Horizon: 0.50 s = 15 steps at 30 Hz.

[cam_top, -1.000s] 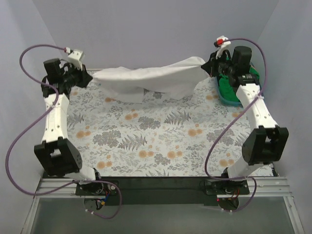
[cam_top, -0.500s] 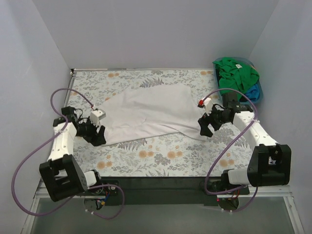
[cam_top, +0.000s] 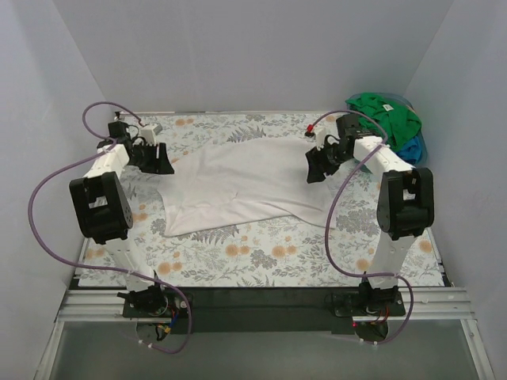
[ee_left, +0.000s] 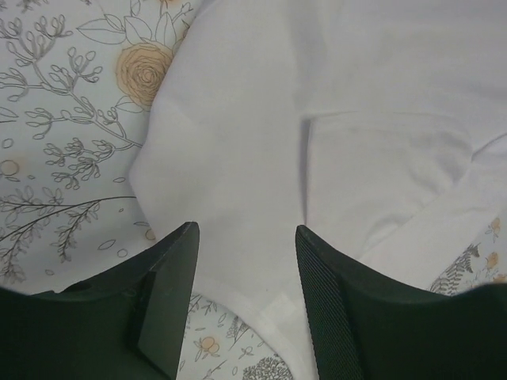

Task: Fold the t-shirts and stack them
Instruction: Flatten the tshirt out

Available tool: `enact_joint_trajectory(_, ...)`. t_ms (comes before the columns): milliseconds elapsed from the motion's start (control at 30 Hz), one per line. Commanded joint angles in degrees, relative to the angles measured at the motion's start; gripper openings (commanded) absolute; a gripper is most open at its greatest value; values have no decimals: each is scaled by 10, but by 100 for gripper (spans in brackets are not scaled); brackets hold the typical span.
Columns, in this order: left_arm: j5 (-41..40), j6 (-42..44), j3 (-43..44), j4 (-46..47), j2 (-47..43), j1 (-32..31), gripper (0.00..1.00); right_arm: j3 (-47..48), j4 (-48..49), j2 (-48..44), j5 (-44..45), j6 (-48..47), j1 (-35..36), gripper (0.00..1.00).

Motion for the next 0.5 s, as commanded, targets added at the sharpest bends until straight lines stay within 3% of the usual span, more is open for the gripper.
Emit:
enact_joint_trajectory(0,-47,-44,-10,35,-4,-41,50,16,-6,27,16,22,45,66)
enact_joint_trajectory(200,-101,-45,-73,78,1,-67,46,-47,1,53,59,11,77,57)
enact_joint_trajectory(467,-111,5,-114,37,-43,-71,32,-225,-20,-40,96,-61,121,52)
